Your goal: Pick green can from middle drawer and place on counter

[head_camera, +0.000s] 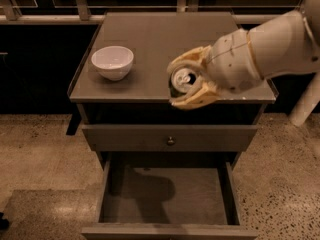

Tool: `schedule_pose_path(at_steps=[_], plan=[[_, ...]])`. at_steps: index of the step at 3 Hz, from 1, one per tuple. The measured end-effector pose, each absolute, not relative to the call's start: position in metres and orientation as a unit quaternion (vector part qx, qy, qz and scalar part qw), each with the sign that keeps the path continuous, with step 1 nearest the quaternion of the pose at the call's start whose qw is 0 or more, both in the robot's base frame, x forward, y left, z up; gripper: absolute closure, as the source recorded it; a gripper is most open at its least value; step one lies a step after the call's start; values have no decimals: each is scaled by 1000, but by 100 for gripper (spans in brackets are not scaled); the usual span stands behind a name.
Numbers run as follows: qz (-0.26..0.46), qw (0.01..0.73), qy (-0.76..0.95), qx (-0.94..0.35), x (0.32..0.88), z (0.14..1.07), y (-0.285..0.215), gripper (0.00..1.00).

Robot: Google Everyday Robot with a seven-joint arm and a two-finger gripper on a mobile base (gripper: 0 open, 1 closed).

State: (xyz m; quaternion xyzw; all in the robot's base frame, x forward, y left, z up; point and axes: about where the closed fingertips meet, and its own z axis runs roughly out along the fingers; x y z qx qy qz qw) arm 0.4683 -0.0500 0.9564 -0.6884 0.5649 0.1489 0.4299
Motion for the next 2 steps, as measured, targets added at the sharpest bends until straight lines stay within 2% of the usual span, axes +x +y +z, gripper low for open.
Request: schedule_pose_path(at_steps=[2], plan=[[134, 455, 541, -694, 549, 1011, -71, 100]])
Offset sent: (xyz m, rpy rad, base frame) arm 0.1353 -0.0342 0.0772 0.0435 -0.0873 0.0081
